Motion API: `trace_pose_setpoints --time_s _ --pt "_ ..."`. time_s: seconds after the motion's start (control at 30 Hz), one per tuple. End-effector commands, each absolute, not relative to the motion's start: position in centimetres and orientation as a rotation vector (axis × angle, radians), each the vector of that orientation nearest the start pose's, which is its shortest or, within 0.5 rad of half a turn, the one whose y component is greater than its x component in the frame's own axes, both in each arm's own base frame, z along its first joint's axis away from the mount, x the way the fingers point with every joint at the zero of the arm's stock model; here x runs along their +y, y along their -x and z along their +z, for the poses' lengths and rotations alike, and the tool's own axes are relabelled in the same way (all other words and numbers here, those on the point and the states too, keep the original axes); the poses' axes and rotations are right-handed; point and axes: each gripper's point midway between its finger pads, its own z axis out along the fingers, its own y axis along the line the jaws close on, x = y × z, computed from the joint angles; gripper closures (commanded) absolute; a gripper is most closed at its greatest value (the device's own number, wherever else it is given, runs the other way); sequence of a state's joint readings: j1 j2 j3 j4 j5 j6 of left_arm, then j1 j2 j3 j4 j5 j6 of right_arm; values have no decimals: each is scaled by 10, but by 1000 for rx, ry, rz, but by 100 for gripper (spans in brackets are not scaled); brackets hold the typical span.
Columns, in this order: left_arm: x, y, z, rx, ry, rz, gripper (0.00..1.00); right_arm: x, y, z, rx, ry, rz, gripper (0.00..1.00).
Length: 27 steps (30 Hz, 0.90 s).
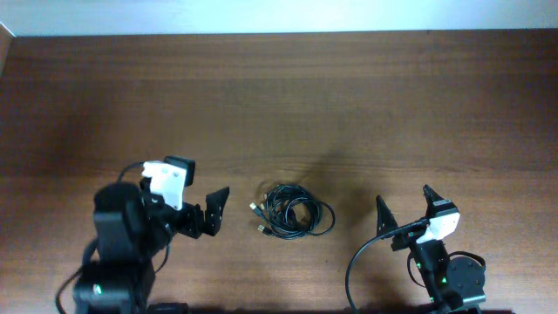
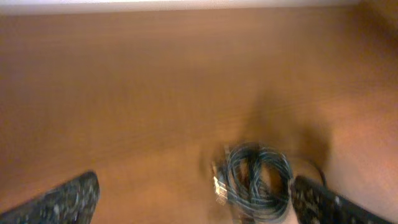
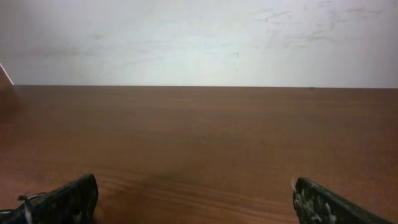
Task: Untangle cables
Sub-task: 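Reach the left gripper forward over the black cable bundle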
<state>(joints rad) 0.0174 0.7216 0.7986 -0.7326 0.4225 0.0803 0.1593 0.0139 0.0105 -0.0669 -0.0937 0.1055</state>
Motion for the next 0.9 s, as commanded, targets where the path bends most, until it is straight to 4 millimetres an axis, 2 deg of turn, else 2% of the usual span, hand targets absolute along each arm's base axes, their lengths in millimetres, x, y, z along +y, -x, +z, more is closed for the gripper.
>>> trace_pose_setpoints --time_s 0.0,0.07,0.2,0.27,0.5,0.73,0.87 --pt "-77 -261 241 2211 -440 -397 1 53 -240 158 1645 102 277 2" --pt "-82 -268 238 2267 -464 -379 1 53 -240 158 1645 102 277 1" --pt "-108 -278 225 2333 -572 -410 1 53 -240 158 1645 102 277 1" --pt "-125 -281 211 2378 -646 -403 1 53 -240 158 1645 102 277 1" --pt "-157 -279 165 2505 -812 -373 1 53 -240 158 1645 102 277 1" --pt "-167 -280 130 2606 -868 -370 1 53 -240 158 1645 102 277 1" --pt "-173 -291 118 2608 -869 -376 1 53 -240 158 1645 103 278 1"
